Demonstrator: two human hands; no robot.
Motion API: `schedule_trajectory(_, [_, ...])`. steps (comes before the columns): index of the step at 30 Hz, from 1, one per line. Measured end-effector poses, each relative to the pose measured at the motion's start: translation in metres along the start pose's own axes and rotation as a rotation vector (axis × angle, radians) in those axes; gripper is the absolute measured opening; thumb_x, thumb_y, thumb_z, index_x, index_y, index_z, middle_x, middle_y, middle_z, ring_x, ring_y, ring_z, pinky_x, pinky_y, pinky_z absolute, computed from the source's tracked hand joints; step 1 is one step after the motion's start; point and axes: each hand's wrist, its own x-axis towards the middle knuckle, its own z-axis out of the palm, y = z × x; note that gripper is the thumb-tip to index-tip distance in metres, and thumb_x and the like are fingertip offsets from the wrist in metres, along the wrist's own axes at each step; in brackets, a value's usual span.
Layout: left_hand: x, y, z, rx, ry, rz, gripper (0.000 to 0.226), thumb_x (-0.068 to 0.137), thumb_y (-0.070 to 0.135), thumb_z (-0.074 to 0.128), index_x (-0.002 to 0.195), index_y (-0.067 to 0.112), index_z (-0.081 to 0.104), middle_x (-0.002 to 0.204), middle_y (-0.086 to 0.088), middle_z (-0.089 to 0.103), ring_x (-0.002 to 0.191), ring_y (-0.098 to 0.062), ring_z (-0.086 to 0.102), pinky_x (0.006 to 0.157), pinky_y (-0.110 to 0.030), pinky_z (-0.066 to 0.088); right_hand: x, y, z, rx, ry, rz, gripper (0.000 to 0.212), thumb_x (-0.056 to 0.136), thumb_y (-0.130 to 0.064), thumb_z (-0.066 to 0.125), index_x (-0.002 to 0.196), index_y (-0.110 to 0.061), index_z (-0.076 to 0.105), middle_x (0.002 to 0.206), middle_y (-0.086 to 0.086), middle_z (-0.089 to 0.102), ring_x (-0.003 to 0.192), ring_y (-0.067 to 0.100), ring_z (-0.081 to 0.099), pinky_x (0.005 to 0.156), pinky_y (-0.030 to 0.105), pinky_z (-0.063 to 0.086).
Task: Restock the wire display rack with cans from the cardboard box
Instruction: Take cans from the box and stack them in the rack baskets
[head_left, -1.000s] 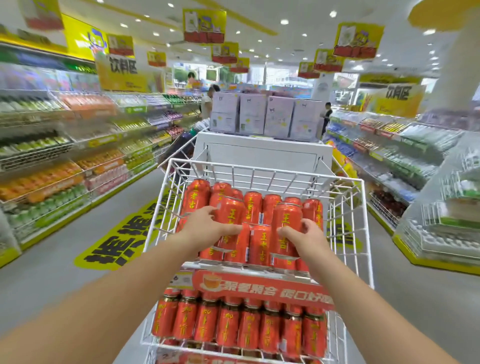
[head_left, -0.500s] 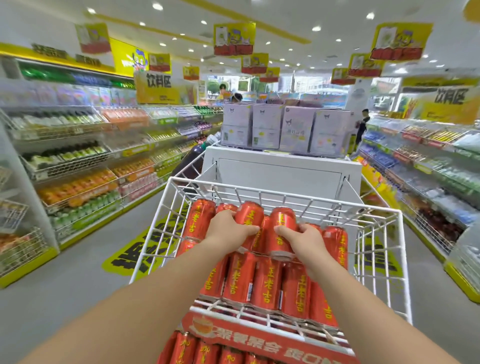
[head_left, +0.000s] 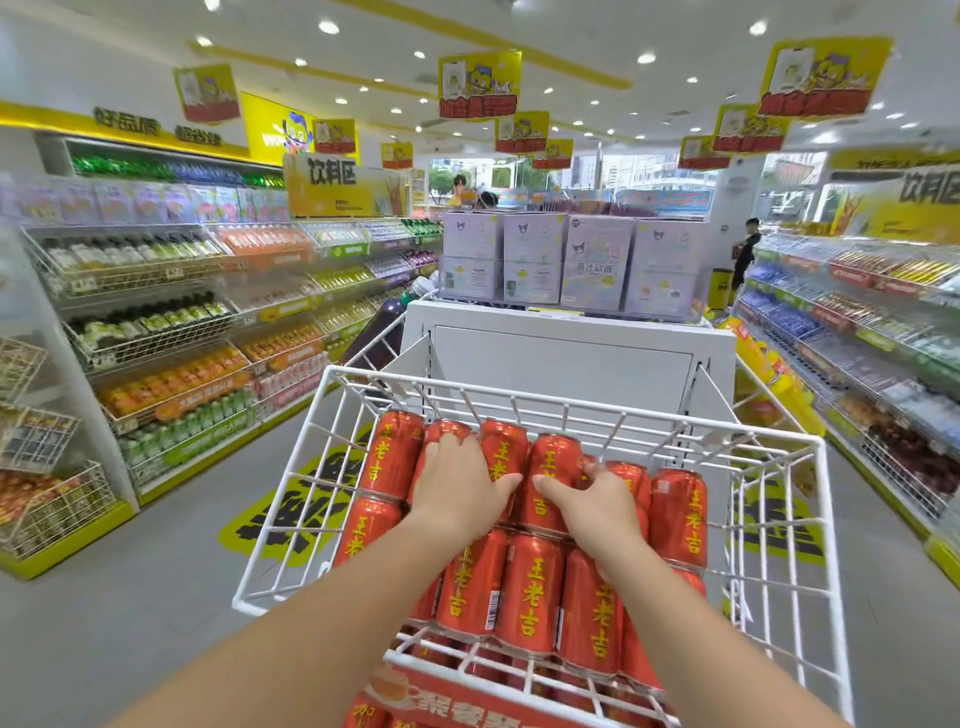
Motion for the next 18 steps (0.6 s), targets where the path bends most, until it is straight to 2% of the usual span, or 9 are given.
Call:
schedule_trajectory(4, [0.004, -0.002, 0.002, 0.124, -0.018, 0.038, 0.077, 0.093, 0.067, 0.048, 0.141, 0.006, 0.048, 0.138, -0.016, 0.045, 0.133, -0.033, 0.035, 0.114, -0.041, 0.03, -0.002, 0.0, -0.004, -0.054, 0.0, -0.058, 0.084, 0.074, -0.048, 0.083, 0.143, -0.015, 0.047, 0.127, 0.002, 0.063, 0.119, 0.021, 0.061, 0.102, 0.035, 0.048])
schedule_trajectory(8, [-0.002, -0.002, 0.013, 0.21, 0.053, 0.078, 0.075, 0.096, 0.067, 0.04, 0.141, 0.007, 0.045, 0.134, -0.013, 0.044, 0.124, -0.029, 0.04, 0.107, -0.037, 0.035, -0.002, 0.004, -0.008, -0.092, 0.001, -0.104, 0.085, 0.078, -0.051, 0.079, 0.148, -0.017, 0.044, 0.145, 0.005, 0.05, 0.133, 0.023, 0.05, 0.11, 0.039, 0.042])
schedule_trajectory(11, [-0.008, -0.002, 0.022, 0.269, 0.13, 0.095, 0.078, 0.101, 0.061, 0.031, 0.153, 0.003, 0.029, 0.138, -0.012, 0.042, 0.122, -0.028, 0.041, 0.104, -0.036, 0.037, -0.002, 0.007, -0.005, -0.087, -0.042, -0.119, 0.089, 0.081, -0.054, 0.074, 0.152, -0.014, 0.039, 0.151, 0.004, 0.047, 0.139, 0.021, 0.045, 0.115, 0.041, 0.038])
schedule_trajectory(14, [-0.012, -0.007, 0.029, 0.299, 0.134, 0.087, 0.074, 0.103, 0.056, 0.024, 0.157, 0.005, 0.019, 0.148, -0.012, 0.036, 0.129, -0.029, 0.038, 0.105, -0.04, 0.035, -0.002, 0.009, -0.002, -0.159, -0.055, -0.145, 0.084, 0.087, -0.051, 0.068, 0.154, -0.011, 0.036, 0.155, 0.006, 0.041, 0.145, 0.021, 0.037, 0.119, 0.04, 0.031])
schedule_trajectory(18, [-0.015, -0.017, 0.031, 0.31, 0.092, 0.109, 0.072, 0.104, 0.056, 0.02, 0.16, 0.012, 0.011, 0.162, -0.012, 0.019, 0.144, -0.029, 0.024, 0.112, -0.045, 0.025, 0.001, 0.011, -0.003, -0.227, -0.067, -0.159, 0.083, 0.09, -0.05, 0.065, 0.155, -0.009, 0.033, 0.157, 0.007, 0.039, 0.145, 0.022, 0.035, 0.119, 0.039, 0.031])
